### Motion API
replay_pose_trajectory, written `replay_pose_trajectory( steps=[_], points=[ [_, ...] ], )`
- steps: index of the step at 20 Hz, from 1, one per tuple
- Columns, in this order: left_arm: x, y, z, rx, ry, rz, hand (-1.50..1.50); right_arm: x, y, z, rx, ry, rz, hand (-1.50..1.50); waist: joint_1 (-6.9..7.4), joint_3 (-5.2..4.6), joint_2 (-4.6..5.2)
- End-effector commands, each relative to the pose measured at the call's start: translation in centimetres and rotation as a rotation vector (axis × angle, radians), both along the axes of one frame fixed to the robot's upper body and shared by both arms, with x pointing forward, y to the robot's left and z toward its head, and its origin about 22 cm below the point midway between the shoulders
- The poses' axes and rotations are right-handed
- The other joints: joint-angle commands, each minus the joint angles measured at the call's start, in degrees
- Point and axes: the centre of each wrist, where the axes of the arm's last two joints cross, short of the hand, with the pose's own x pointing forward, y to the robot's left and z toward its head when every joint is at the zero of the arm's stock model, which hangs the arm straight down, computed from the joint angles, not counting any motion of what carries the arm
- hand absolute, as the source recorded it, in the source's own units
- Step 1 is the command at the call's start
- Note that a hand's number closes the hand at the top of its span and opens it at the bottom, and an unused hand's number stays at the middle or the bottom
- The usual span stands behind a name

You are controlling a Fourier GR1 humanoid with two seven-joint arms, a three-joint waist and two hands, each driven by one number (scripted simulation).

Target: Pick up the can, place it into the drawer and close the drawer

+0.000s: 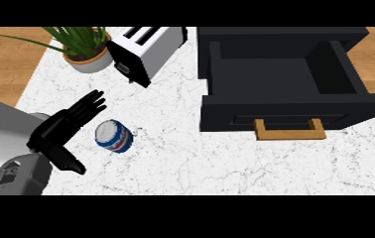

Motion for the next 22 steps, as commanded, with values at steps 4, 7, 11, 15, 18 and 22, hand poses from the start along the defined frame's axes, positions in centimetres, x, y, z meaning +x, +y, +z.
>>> replay_pose_trajectory(
  steps=[4,7,11,15,18,22],
  points=[
    [1.0,0.8,-2.8,0.015,0.032,-0.013,-1.5,0.3,-0.4,0.3,-0.002,-0.013,0.012,-1.5,-0.07,-0.01,0.04],
    [0.2,-1.4,-5.4,0.021,0.042,-0.013,-1.5,-1.8,-1.1,0.9,-0.01,0.002,0.007,-1.5,-0.44,-0.03,0.05],
    [-0.6,0.3,-6.8,-0.016,0.107,0.004,-1.5,-0.1,-0.1,-0.6,-0.015,0.001,0.017,-1.5,-0.25,-0.04,0.18],
    [-1.2,-1.4,-8.0,-0.005,0.092,-0.018,-1.5,-0.6,-1.6,0.1,0.008,-0.006,-0.006,-1.5,-0.06,-0.02,0.05],
    [-1.3,-3.6,-9.3,0.002,0.104,-0.018,-1.5,-1.1,-1.2,0.2,0.015,-0.001,0.01,-1.5,-0.32,-0.04,0.09],
    [0.8,-3.0,-7.7,-0.041,0.112,-0.011,-1.5,-1.2,-0.9,2.0,0.008,-0.012,-0.003,-1.5,-0.3,-0.03,0.05]
  ],
)
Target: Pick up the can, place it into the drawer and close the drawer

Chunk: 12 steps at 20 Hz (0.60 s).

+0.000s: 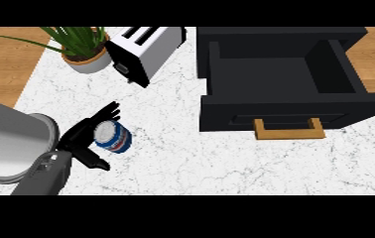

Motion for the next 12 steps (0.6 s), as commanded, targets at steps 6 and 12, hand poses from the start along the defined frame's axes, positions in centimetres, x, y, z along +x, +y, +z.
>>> replay_pose_trajectory(
  steps=[6,12],
  points=[
    [1.3,-1.8,-0.4,-0.16,0.027,-0.02,1.5,-0.4,1.7,0.2,0.02,-0.003,0.011,-1.5,-0.08,-0.01,0.08],
    [2.5,-3.7,0.2,-0.216,0.068,-0.16,1.5,-0.6,1.0,-0.1,0.011,0.011,0.004,-1.5,0.35,0.06,-0.13]
  ],
)
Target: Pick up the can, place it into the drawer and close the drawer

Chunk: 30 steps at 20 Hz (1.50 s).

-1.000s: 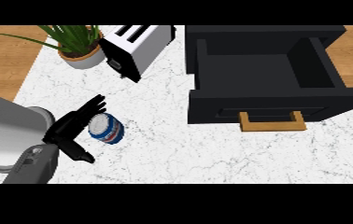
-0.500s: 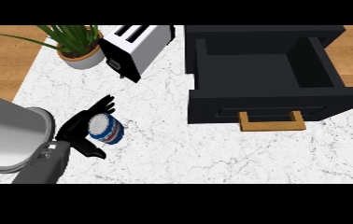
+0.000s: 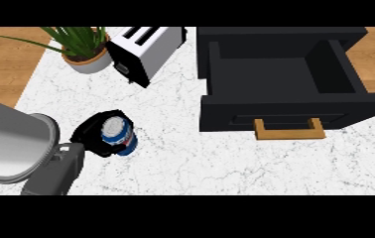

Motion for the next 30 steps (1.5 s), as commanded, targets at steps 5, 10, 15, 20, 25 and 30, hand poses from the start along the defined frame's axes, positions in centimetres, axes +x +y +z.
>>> replay_pose_trajectory(
  steps=[5,10,15,20,25,30],
  points=[
    [2.4,-4.0,1.6,-0.188,-0.07,-0.157,1.5,-1.3,0.0,-0.1,0.0,0.026,-0.012,-1.5,0.41,0.02,-0.41],
    [1.7,-3.9,1.3,-0.201,-0.138,0.228,1.5,-0.7,0.2,-0.6,0.016,0.02,-0.029,-1.5,1.51,0.11,-0.7],
    [1.4,-5.2,1.1,-0.211,-0.191,0.614,1.5,-1.5,0.2,-0.2,0.008,0.022,-0.031,-1.5,1.65,0.14,-0.91],
    [2.0,-6.1,4.9,-0.196,-0.25,0.619,1.5,-2.2,0.3,0.5,0.013,0.016,-0.042,-1.5,1.88,0.1,-0.85],
    [3.6,-8.2,10.4,-0.151,-0.332,0.61,1.5,-2.6,-0.1,-0.4,0.036,0.002,-0.043,-1.5,1.0,0.09,-0.65],
    [4.5,-13.0,17.3,-0.142,-0.35,0.579,1.5,-1.6,1.1,0.6,0.016,0.018,-0.012,-1.5,0.98,0.08,-0.67]
  ],
)
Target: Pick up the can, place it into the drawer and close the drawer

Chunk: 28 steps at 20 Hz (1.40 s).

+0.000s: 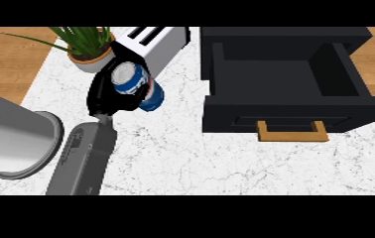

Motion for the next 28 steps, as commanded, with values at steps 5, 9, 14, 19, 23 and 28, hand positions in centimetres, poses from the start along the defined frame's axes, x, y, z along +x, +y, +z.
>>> replay_pose_trajectory(
  steps=[5,9,14,19,23,28],
  points=[
    [-1.1,-4.8,7.9,0.025,-0.055,0.018,1.5,-0.2,-0.1,-0.7,0.02,-0.023,0.004,-1.5,-0.69,-0.02,0.21],
    [-0.9,-7.2,9.4,0.044,-0.066,0.015,1.5,-0.1,0.4,-0.3,0.004,0.01,0.023,-1.5,-0.98,-0.05,0.34],
    [1.7,-8.9,13.1,0.067,-0.071,-0.019,1.5,1.7,1.4,0.5,0.022,-0.005,0.011,-1.5,-0.89,-0.06,0.51],
    [2.2,-11.5,15.6,0.083,-0.068,-0.001,1.5,2.3,-2.1,-1.2,0.007,-0.024,0.0,-1.5,-0.92,-0.03,0.47],
    [2.5,-12.7,17.4,0.096,-0.065,-0.02,1.5,2.8,-0.9,-0.9,0.01,-0.005,0.014,-1.5,-0.58,-0.04,0.45],
    [5.8,-14.1,18.4,0.087,-0.058,-0.008,1.5,0.8,0.0,-0.3,0.007,-0.017,0.029,-1.5,-1.82,-0.05,0.65]
  ],
)
